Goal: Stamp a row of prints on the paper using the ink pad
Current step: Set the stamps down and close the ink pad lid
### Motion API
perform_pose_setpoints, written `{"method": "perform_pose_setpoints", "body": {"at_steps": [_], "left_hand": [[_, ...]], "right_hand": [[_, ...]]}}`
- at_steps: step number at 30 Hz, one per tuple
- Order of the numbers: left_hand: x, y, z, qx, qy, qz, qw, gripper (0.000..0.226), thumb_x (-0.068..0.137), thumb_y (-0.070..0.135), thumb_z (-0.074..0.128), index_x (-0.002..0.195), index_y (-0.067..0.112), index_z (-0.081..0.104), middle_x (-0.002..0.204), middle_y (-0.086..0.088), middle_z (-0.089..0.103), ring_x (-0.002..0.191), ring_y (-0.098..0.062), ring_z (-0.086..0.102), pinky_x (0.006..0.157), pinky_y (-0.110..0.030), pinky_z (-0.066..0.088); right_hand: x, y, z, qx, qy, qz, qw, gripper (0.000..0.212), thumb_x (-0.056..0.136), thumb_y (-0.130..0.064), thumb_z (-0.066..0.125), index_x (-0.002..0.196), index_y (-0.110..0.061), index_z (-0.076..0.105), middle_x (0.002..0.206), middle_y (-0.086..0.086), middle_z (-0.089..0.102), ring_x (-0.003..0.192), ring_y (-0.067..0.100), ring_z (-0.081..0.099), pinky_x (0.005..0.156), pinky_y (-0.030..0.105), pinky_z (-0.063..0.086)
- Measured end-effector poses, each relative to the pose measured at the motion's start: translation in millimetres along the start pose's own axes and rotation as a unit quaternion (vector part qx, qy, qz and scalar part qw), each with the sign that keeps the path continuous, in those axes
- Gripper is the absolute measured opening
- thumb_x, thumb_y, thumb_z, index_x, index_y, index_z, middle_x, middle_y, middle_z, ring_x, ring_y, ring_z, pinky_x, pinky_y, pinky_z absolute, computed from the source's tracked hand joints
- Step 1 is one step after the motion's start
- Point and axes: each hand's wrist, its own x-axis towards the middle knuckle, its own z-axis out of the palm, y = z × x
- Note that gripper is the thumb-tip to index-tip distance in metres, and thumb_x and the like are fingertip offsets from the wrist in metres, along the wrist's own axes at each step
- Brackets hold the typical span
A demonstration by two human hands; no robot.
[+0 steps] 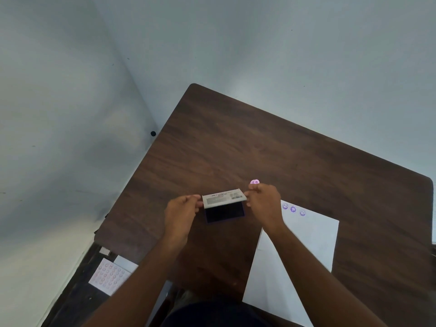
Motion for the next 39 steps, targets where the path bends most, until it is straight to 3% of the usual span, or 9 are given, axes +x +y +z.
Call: {"method": "perform_pose_setpoints", "body": {"at_steps": [7,11,20,26,30,33,37,39], "left_hand": [[-8,-13,3,0.021,-0.001,-0.040,0.999,0.018,0.085,0.023,0.056,0.076,0.021,0.071,0.073,0.002,0.074,0.074,-0.016,0.067,0.081,-0.038,0.055],[-10,-16,4,0.035,-0.004,-0.042,0.998,0.018,0.083,0.026,0.058,0.072,0.023,0.071,0.070,0.004,0.074,0.074,-0.015,0.068,0.084,-0.042,0.055],[-14,-19,2,0.073,-0.020,-0.047,0.996,0.018,0.071,0.039,0.054,0.067,0.043,0.071,0.073,0.007,0.074,0.078,-0.015,0.068,0.083,-0.045,0.055],[-13,-20,3,0.080,-0.025,-0.048,0.995,0.019,0.071,0.040,0.052,0.066,0.044,0.070,0.075,0.009,0.074,0.082,-0.014,0.068,0.085,-0.044,0.054],[-11,-19,3,0.084,-0.026,-0.045,0.995,0.019,0.070,0.038,0.054,0.069,0.034,0.072,0.079,0.007,0.074,0.085,-0.016,0.067,0.086,-0.043,0.054],[-10,-19,5,0.106,-0.024,-0.014,0.994,0.019,0.078,0.032,0.056,0.087,0.026,0.072,0.091,0.005,0.073,0.091,-0.015,0.067,0.086,-0.038,0.054],[-13,-13,6,0.185,0.010,0.108,0.977,0.019,0.091,0.032,0.053,0.096,0.026,0.069,0.099,0.008,0.068,0.087,0.001,0.061,0.067,-0.012,0.043],[-16,-3,10,0.213,0.005,0.189,0.958,0.025,0.096,0.032,0.045,0.110,0.026,0.065,0.113,0.005,0.062,0.099,-0.001,0.058,0.079,-0.015,0.043]], "right_hand": [[-11,17,1,-0.005,-0.039,0.004,0.999,0.015,0.088,-0.001,0.053,0.086,0.005,0.067,0.090,0.022,0.069,0.087,0.037,0.065,0.082,0.056,0.052],[-12,20,0,-0.027,-0.054,0.018,0.998,0.021,0.086,-0.013,0.053,0.098,-0.006,0.069,0.093,0.014,0.071,0.088,0.031,0.067,0.084,0.046,0.055],[-14,25,8,-0.023,-0.035,0.027,0.999,0.016,0.091,-0.006,0.055,0.098,0.001,0.068,0.099,0.020,0.071,0.090,0.031,0.067,0.085,0.046,0.055],[-11,28,9,-0.038,-0.029,0.023,0.999,0.016,0.092,-0.007,0.057,0.100,0.001,0.067,0.101,0.018,0.071,0.089,0.029,0.067,0.085,0.044,0.056],[-11,29,9,-0.125,-0.033,0.005,0.992,0.019,0.097,-0.016,0.051,0.100,-0.004,0.065,0.104,0.011,0.070,0.087,0.018,0.064,0.074,0.019,0.047],[-14,32,8,-0.190,-0.045,-0.082,0.977,0.023,0.098,-0.022,0.050,0.109,-0.007,0.062,0.111,0.008,0.068,0.094,0.016,0.063,0.079,0.017,0.045],[-23,29,7,-0.205,-0.006,-0.145,0.968,0.031,0.099,-0.039,0.039,0.097,-0.018,0.061,0.097,0.002,0.068,0.087,0.012,0.061,0.078,0.022,0.052],[-29,18,-2,-0.213,0.038,-0.190,0.958,0.043,0.097,-0.051,0.031,0.099,-0.019,0.060,0.099,-0.001,0.066,0.091,0.011,0.057,0.083,0.027,0.053]]}}
